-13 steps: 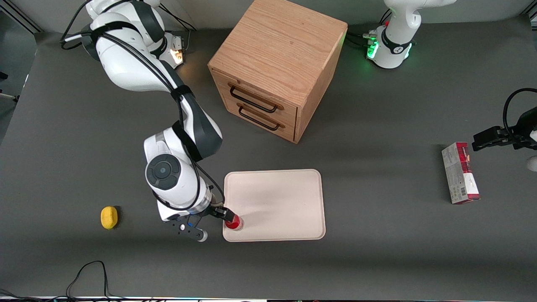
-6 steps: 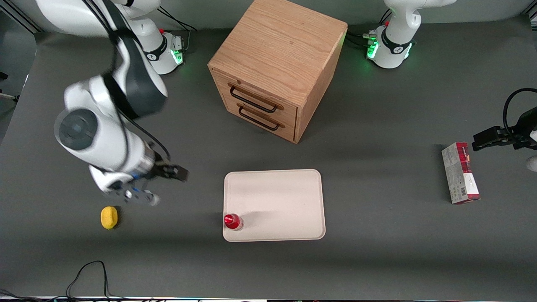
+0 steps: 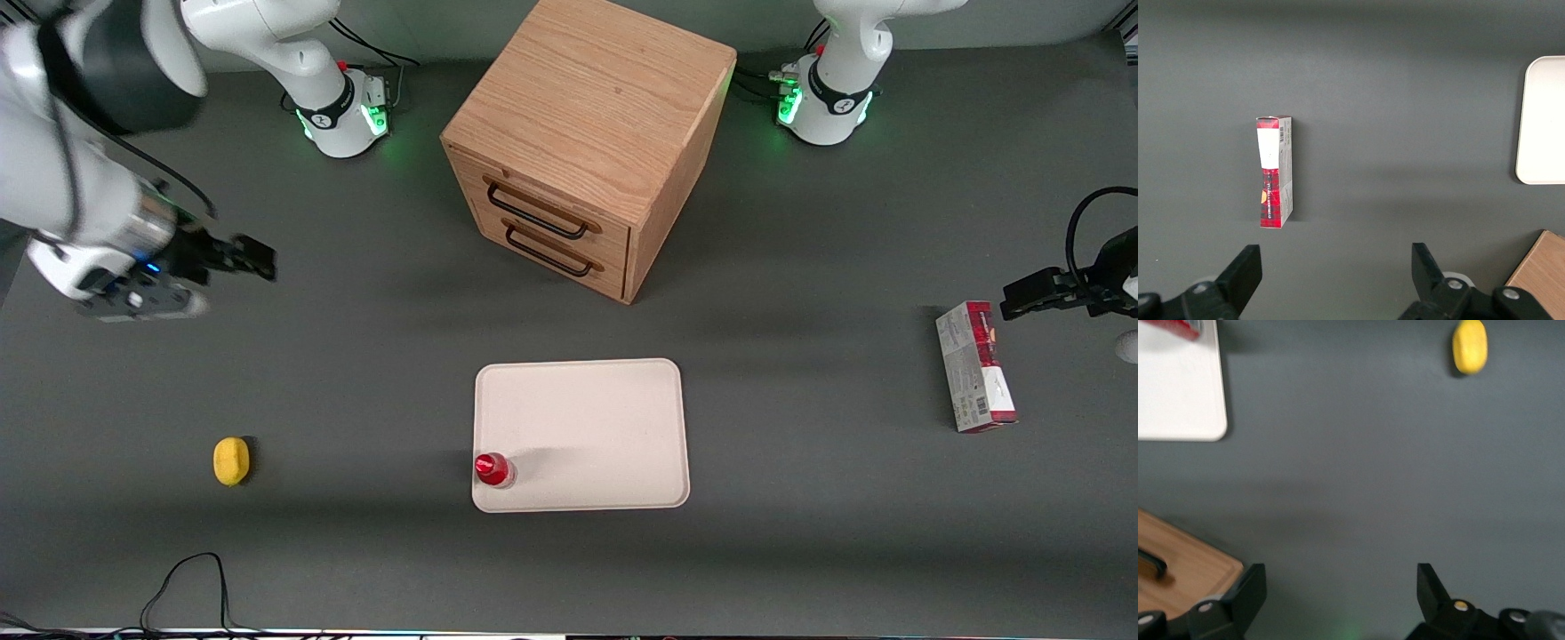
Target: Place coke bottle on tray
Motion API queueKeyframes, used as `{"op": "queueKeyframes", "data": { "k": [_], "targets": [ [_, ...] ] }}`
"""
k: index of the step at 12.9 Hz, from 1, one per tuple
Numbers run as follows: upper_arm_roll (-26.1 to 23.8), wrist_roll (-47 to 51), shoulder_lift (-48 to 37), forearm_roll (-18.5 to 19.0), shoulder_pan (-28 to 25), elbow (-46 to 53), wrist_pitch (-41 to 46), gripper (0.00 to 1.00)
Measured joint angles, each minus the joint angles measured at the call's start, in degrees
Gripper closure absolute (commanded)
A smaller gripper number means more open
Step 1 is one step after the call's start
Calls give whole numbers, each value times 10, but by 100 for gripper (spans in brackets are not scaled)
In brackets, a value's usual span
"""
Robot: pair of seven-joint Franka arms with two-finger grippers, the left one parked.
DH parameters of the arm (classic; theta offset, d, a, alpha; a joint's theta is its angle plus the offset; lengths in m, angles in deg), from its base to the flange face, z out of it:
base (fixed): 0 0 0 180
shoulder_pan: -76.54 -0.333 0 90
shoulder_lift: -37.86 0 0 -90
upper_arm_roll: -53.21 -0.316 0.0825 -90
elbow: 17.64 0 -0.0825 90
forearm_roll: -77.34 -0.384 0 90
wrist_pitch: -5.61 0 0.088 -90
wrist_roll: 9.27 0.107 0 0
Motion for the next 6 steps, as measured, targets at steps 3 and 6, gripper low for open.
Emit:
{"op": "queueKeyframes", "data": {
  "k": [3,6],
  "targets": [
    [19,-15,-37,0,0,-9,22,0],
    [11,-15,-38,-1,11,-5,30,0]
  ]
}}
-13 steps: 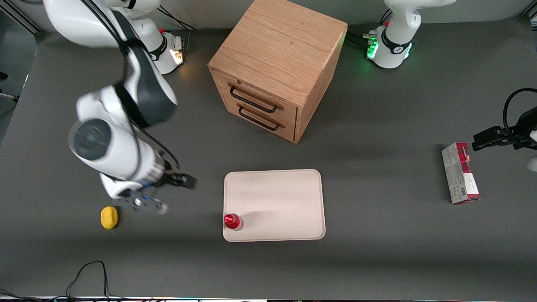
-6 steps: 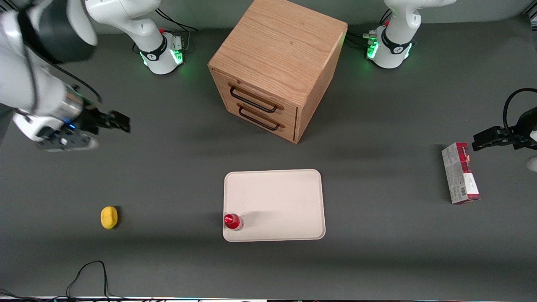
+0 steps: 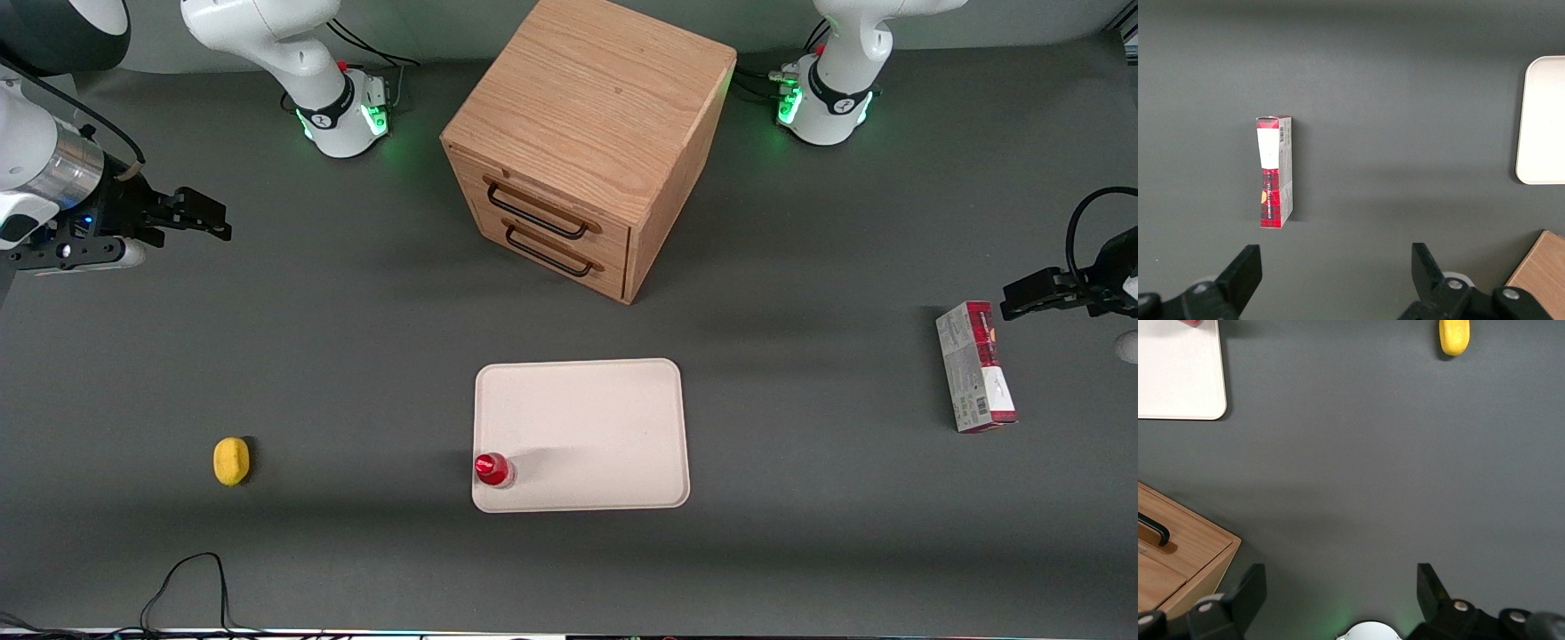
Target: Place coke bottle on tray
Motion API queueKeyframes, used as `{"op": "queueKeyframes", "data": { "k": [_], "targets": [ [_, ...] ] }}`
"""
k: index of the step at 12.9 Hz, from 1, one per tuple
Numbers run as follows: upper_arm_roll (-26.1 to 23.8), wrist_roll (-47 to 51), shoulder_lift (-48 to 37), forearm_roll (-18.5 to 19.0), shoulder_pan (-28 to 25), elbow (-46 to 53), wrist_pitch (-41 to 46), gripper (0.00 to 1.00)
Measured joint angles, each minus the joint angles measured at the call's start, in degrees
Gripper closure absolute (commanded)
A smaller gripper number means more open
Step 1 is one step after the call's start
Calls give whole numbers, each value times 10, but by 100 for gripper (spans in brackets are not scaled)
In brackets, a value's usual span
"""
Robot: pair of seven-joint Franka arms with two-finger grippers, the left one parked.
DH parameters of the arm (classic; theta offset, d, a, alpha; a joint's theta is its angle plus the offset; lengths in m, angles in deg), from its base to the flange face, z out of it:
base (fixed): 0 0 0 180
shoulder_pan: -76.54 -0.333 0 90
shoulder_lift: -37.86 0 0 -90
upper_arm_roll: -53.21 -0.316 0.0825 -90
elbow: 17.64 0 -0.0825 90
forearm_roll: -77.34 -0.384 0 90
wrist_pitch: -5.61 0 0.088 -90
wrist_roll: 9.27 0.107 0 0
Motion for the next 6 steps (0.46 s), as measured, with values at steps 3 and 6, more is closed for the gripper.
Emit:
{"op": "queueKeyframes", "data": {
  "k": [3,6],
  "targets": [
    [-100,0,3,-10,114,15,16,0],
    [-107,0,18,-14,110,46,27,0]
  ]
}}
